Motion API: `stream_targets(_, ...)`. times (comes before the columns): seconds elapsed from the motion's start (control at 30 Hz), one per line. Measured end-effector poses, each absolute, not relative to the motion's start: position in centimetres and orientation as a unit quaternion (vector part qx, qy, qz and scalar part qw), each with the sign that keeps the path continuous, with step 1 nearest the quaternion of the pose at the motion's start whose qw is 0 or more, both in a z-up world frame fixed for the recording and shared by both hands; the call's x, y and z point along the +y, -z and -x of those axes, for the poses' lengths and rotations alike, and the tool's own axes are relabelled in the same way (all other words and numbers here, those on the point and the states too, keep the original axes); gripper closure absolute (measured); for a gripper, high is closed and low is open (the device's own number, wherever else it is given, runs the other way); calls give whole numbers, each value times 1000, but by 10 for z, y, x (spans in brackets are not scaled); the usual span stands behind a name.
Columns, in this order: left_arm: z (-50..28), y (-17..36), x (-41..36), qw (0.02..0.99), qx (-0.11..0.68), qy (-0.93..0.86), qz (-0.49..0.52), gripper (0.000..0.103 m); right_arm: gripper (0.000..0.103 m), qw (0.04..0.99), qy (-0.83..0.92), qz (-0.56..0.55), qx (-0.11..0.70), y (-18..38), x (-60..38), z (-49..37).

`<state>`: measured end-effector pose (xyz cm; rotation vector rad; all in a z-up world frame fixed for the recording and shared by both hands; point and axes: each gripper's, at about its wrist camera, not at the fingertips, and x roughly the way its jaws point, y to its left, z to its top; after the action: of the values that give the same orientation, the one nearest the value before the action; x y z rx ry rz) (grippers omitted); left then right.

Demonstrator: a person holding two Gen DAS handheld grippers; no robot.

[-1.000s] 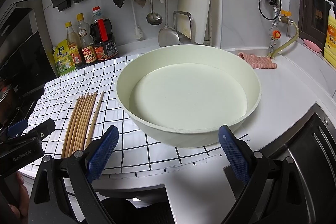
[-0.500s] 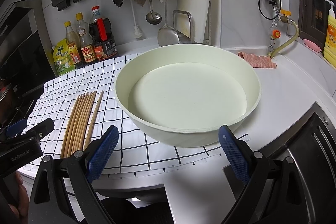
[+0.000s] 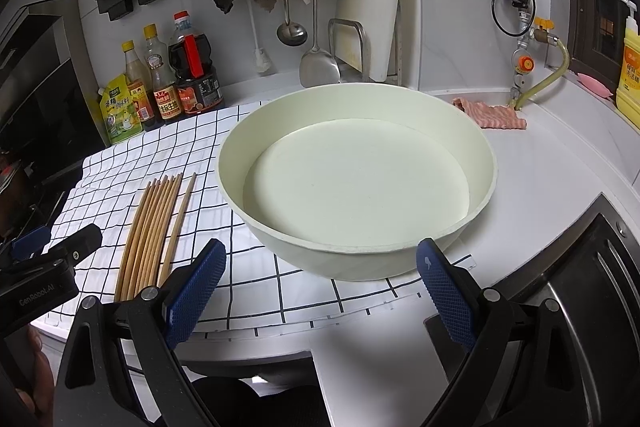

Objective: Organize utensils

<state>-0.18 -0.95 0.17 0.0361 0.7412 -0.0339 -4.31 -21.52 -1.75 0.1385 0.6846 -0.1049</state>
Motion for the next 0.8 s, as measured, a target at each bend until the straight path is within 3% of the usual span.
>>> stream_targets(0.8, 3, 0, -10, 930, 366, 18, -18, 6, 11, 938, 52, -68, 336, 16, -214, 43)
